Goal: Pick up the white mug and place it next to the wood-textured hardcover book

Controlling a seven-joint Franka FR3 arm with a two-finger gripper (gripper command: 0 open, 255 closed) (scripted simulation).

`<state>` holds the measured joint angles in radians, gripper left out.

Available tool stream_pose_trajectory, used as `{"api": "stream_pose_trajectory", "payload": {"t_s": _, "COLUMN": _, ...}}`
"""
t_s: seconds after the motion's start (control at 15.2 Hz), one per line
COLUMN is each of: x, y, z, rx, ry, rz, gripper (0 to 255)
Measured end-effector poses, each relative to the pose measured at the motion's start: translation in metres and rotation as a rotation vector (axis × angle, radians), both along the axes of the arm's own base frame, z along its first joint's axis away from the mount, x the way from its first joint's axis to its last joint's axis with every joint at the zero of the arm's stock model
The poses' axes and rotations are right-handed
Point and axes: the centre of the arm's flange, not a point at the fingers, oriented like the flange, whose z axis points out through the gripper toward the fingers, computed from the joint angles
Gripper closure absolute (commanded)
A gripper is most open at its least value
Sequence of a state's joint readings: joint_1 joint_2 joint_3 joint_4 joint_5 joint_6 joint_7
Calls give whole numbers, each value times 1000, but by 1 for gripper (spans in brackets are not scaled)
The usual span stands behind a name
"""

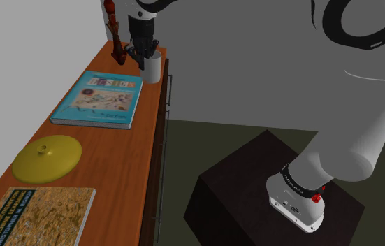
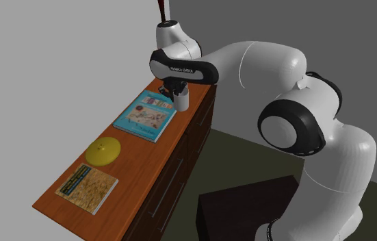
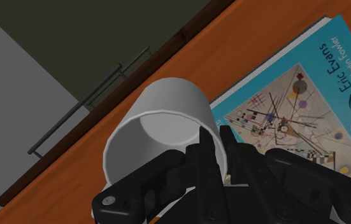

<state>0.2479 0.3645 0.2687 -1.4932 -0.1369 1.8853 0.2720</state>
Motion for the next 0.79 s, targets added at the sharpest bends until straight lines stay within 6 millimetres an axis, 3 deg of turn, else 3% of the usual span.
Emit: {"api": "stream_pose_trajectory", "payload": {"t_s": 0.79, "x": 1, "y": 0, "z": 65, "rx": 0, "ry": 0, "rz": 0, "gripper": 255}}
